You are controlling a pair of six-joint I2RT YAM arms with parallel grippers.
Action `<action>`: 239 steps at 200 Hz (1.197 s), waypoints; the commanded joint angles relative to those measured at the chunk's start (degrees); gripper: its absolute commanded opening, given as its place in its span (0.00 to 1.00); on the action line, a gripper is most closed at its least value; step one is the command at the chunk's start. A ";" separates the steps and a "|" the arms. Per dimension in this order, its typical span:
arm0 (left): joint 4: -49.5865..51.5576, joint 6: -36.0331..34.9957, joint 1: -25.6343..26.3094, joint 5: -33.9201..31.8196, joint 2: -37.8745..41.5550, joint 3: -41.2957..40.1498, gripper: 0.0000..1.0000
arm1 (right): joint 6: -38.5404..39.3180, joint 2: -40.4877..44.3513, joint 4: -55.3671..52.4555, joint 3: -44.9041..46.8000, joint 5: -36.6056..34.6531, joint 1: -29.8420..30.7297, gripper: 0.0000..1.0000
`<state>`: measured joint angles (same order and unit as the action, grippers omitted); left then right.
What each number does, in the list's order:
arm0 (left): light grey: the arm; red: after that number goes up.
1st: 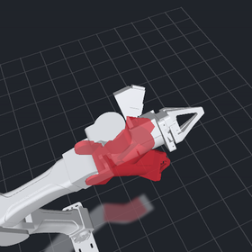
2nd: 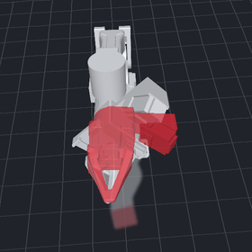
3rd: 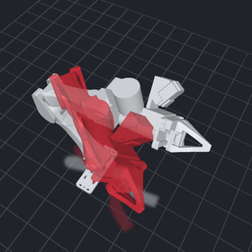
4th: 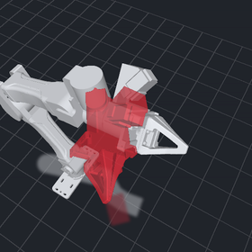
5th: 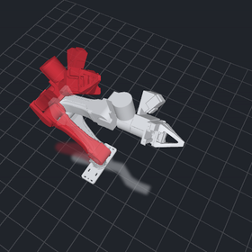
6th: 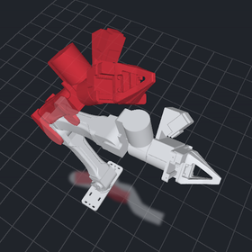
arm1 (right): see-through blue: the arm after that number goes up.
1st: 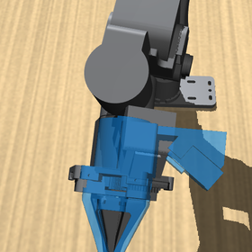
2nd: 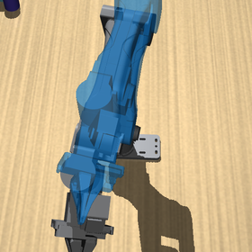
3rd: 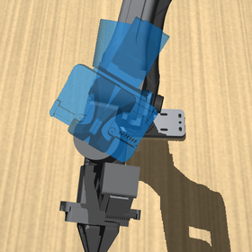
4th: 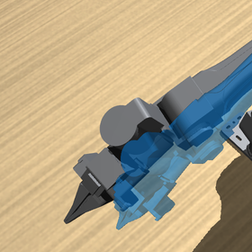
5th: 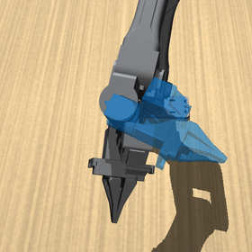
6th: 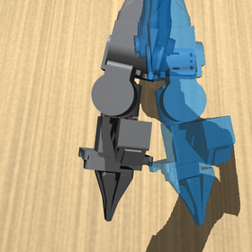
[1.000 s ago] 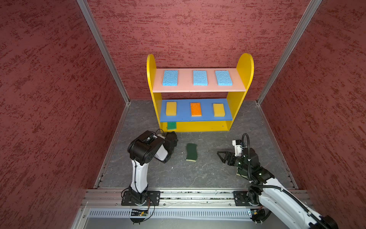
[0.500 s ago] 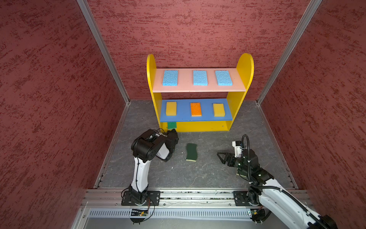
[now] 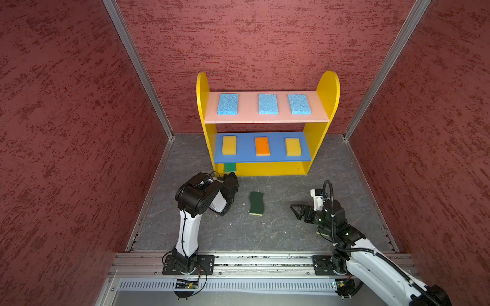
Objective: Arrange cleaning sponges on a shelf
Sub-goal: Place the cleaning sponge on the shelf.
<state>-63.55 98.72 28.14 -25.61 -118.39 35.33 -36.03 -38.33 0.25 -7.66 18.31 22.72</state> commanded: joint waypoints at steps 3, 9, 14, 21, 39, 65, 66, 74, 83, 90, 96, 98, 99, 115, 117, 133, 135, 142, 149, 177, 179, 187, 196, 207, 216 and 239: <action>8.27 -0.62 -1.12 0.12 -1.58 -0.40 0.03 | -0.10 -0.21 2.34 0.38 0.80 0.22 0.89; 8.24 -0.72 -1.17 0.20 -1.66 -0.26 0.03 | -0.09 -0.26 2.38 0.30 0.78 0.21 0.89; 8.16 -0.84 -1.37 0.16 -1.76 -0.33 0.03 | -0.09 -0.39 2.39 0.28 0.82 0.22 0.89; 8.09 -0.81 -1.44 0.12 -1.76 -0.50 0.03 | -0.09 -0.56 2.39 0.15 0.85 0.21 0.89; 8.18 -1.02 -1.50 0.44 -1.76 -0.44 0.03 | -0.11 -0.78 2.39 -0.07 0.88 0.22 0.89; 8.63 -1.37 -1.09 0.89 -1.67 -0.16 0.03 | -0.18 -0.87 2.39 -0.14 0.90 0.22 0.89; 8.67 -1.44 -1.12 0.90 -1.67 -0.17 0.03 | -0.14 -0.87 2.39 -0.15 0.92 0.26 0.89; 9.07 -1.74 -1.07 1.30 -1.67 0.18 0.03 | -0.18 -0.92 2.39 -0.23 0.87 0.22 0.89; 9.53 -2.02 -1.00 1.68 -1.69 0.58 0.03 | -0.18 -0.96 2.30 -0.32 0.94 0.15 0.89; 9.67 -2.34 -0.82 1.94 -1.80 0.92 0.03 | -0.18 -0.96 2.30 -0.32 0.91 0.19 0.89; 9.80 -2.50 -0.64 2.11 -1.76 1.18 0.03 | -0.18 -0.98 2.30 -0.28 0.88 0.16 0.89; 9.88 -2.59 -0.59 2.13 -1.80 1.28 0.03 | -0.18 -0.99 2.28 -0.32 0.86 0.18 0.89; 9.91 -2.62 -0.61 2.18 -1.78 1.34 0.03 | -0.18 -0.97 2.29 -0.37 0.90 0.16 0.89; 10.22 -2.61 -0.30 2.07 -1.76 1.76 0.03 | -0.31 -0.96 2.22 -0.33 0.91 0.22 0.89; 10.27 -2.55 -0.28 2.06 -1.76 1.85 0.03 | -0.28 -0.98 2.21 -0.38 0.93 0.22 0.89; 10.11 -2.06 -0.29 1.74 -1.59 1.33 0.04 | -0.29 -0.88 2.04 -0.43 1.01 0.16 0.89; 10.05 -2.04 -0.28 1.67 -1.52 1.21 0.04 | -0.32 -0.87 2.03 -0.36 1.03 0.16 0.89; 10.08 -1.85 -0.31 1.62 -1.30 0.85 0.04 | -0.36 -0.79 1.90 -0.29 0.95 0.22 0.89; 10.11 -1.65 -0.33 1.37 -1.03 0.47 0.04 | -0.38 -0.63 1.78 -0.22 0.97 0.20 0.89; 9.15 -0.81 0.03 0.33 0.28 -1.87 0.06 | -0.36 -0.30 1.57 -0.15 0.61 0.22 0.89; 9.10 -0.81 0.06 0.37 0.38 -2.07 0.06 | -0.36 -0.29 1.59 -0.09 0.55 0.22 0.89; 9.01 -0.66 0.20 0.30 0.90 -2.65 0.08 | -0.40 -0.35 1.60 -0.07 0.48 0.19 0.89; 9.04 -0.80 0.51 0.00 1.71 -3.34 0.10 | -0.37 -0.50 1.60 -0.19 0.28 0.24 0.89; 9.07 -2.04 0.79 -0.40 3.34 -4.24 0.11 | -0.44 -0.68 1.42 -0.33 0.17 0.21 0.89; 10.20 -3.03 0.94 -0.57 5.17 -4.89 0.13 | -0.44 -0.83 1.18 -0.48 0.11 0.21 0.89; 15.30 -5.30 1.00 -0.18 10.74 -6.70 0.15 | -0.65 -0.87 0.00 -1.06 -0.29 0.20 0.89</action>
<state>-56.21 96.49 28.93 -25.58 -112.16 30.57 -36.23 -39.38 0.54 -7.66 18.44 22.72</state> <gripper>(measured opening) 0.148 0.892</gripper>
